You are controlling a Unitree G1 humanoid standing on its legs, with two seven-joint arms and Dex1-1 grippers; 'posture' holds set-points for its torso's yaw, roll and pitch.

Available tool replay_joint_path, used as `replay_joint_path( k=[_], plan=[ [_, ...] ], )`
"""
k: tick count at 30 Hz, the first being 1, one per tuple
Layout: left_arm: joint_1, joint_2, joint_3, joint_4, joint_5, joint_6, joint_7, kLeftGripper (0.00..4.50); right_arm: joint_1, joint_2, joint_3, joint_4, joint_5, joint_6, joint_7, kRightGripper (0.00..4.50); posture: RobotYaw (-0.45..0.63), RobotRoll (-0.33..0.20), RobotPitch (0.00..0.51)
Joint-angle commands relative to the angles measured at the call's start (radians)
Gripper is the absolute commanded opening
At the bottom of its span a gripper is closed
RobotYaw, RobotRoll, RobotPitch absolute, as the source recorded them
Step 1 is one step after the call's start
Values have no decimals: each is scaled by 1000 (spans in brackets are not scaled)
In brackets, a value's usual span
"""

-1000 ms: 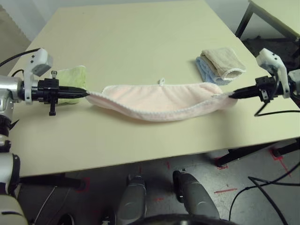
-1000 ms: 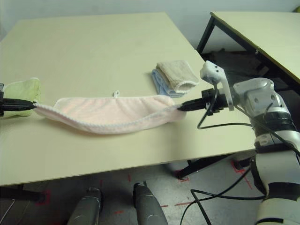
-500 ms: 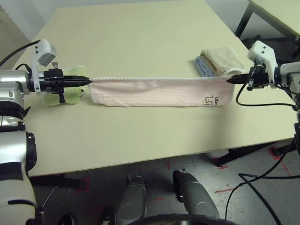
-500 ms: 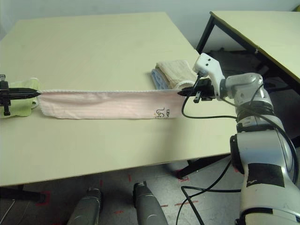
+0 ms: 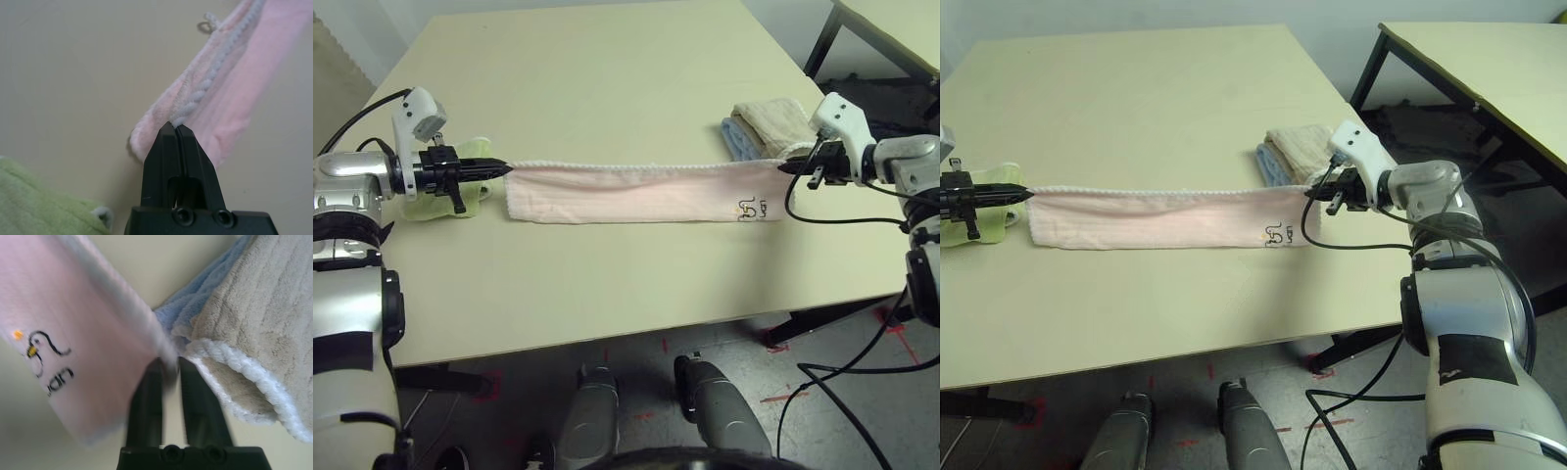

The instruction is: Fold the towel and set it aside.

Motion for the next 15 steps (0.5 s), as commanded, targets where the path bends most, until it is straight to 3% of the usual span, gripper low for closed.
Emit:
replay_joint_path(
  k=[1, 7, 8, 11, 15],
  plan=[
    [14, 5, 14, 16, 26, -14, 22, 1002, -10, 8, -17, 14, -23, 1, -15, 2123, 43, 0, 160],
    [21, 5, 27, 18, 39, -25, 37, 3016, -14, 1, -31, 12, -42, -4, -19, 4304, 42, 0, 160],
    [21, 6, 29, 18, 41, -28, 40, 3324, -15, -4, -33, 11, -44, -5, -15, 4500, 44, 0, 162],
    [25, 12, 34, 17, 44, -37, 44, 4367, -16, -24, -38, 1, -46, -5, 7, 4500, 44, 0, 163],
    [51, 33, 48, 7, 38, -37, 7, 4438, 4, -61, -46, -30, -29, 26, 101, 4500, 38, 0, 165]
  ],
)
